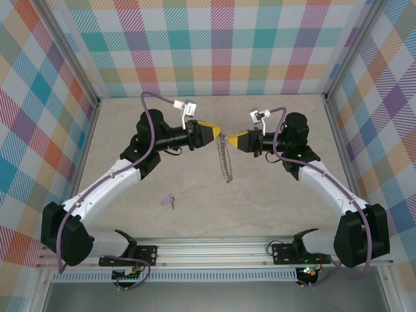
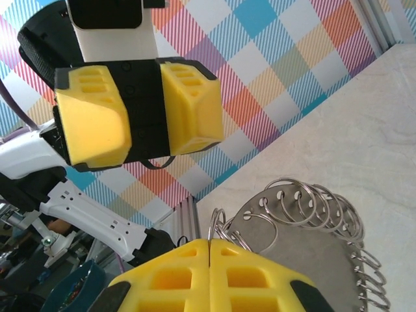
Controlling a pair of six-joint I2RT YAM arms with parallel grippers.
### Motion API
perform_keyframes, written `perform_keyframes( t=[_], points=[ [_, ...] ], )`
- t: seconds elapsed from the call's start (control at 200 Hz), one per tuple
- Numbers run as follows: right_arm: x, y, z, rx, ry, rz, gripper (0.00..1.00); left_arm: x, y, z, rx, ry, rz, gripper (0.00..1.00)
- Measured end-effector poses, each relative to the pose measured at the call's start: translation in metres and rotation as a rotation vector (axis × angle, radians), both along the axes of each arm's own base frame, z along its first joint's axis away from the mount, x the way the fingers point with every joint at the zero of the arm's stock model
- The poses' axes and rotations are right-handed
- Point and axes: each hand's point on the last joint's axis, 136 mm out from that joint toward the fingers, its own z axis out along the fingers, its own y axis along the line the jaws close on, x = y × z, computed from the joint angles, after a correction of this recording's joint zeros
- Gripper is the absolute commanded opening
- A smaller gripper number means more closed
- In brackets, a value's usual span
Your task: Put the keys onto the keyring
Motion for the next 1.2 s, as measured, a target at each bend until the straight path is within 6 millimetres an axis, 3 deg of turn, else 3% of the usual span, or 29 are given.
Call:
perform_keyframes(
  t=[0.355,0.96,1.2],
  points=[
    [-0.002,0.0,0.001,0.002,0.0,0.015,0.0,-0.003,-0.016,-0.018,0.043,0.029,-0.082,0.35],
    [-0.002,0.0,0.0,0.001,0.002,0.015,0.0,-0.002,-0.025,-0.034,0.081,0.043,-0.102,0.35],
    [-0.003,0.0,0.0,0.001,0.003,0.018,0.0,-0.004,-0.028,-0.036,0.088,0.039,-0.111,0.28]
  ],
)
